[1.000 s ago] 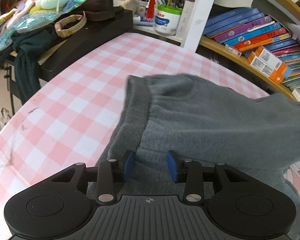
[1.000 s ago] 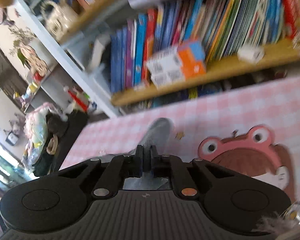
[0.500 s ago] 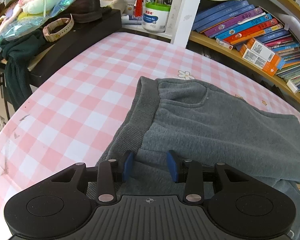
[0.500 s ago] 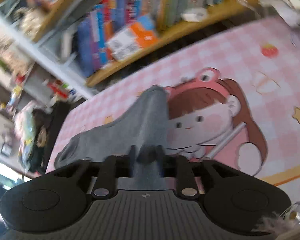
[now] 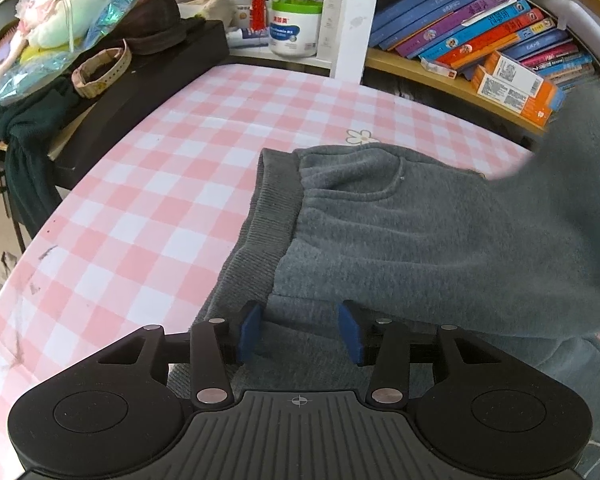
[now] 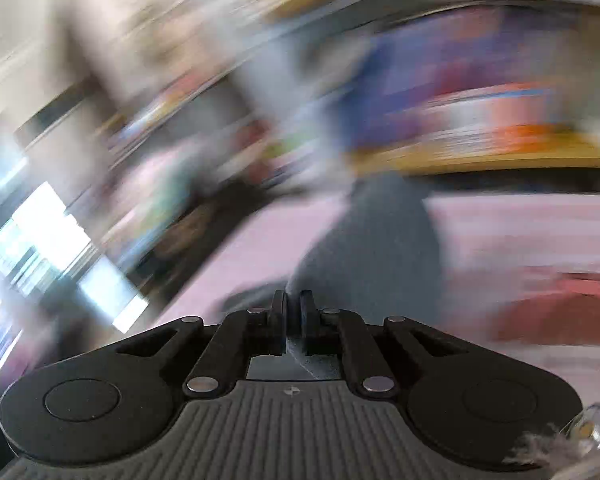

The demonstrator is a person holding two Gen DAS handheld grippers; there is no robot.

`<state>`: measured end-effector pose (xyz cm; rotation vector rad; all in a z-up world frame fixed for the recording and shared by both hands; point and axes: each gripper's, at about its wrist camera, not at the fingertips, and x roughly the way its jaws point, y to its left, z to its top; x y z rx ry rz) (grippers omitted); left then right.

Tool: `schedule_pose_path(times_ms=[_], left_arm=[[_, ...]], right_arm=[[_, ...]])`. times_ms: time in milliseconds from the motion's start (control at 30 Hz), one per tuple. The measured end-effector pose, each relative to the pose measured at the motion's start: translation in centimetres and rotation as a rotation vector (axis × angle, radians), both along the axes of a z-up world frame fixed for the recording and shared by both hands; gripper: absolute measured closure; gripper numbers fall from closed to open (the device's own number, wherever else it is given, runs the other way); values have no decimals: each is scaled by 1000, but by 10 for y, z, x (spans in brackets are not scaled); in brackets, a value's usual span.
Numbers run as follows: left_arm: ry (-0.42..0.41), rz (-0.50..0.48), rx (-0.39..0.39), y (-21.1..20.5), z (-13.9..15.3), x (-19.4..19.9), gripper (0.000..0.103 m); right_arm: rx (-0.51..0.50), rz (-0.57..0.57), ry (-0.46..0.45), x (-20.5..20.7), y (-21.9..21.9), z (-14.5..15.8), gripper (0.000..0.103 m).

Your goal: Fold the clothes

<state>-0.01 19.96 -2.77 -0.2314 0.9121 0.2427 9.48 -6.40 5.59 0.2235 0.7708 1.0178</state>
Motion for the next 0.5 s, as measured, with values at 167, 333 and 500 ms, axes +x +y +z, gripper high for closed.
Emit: schedule_pose_path(times_ms=[167, 333, 500], left_arm=[[2, -14, 11, -1, 0, -1, 59], [-5, -13, 30, -4, 0, -2, 58], [-7, -18, 23, -2, 0, -3, 58]], right_arm=[[95, 148, 101, -19, 4, -14, 60], [50, -145, 199, 27, -44, -31, 59], [10, -261, 411, 61, -49, -76, 59]])
